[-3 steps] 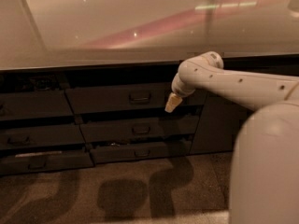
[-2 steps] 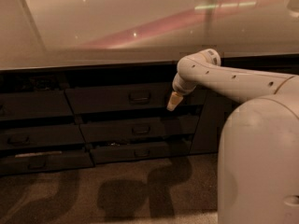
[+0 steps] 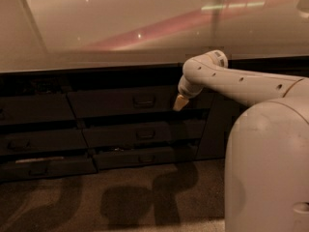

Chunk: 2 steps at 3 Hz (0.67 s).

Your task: Open top drawer

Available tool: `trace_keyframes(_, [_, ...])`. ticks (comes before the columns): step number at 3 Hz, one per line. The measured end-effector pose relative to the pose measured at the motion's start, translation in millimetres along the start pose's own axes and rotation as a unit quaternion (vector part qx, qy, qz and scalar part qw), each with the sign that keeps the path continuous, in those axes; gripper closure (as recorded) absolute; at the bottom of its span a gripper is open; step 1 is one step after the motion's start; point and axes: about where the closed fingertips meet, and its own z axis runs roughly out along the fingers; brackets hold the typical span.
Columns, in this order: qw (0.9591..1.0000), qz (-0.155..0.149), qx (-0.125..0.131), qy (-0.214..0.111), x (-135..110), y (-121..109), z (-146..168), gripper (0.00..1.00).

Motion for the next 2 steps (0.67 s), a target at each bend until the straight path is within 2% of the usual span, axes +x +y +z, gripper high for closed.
trace_keyframes(2, [1.0, 0.0, 0.0, 0.0, 0.0, 0.0, 0.0, 0.66])
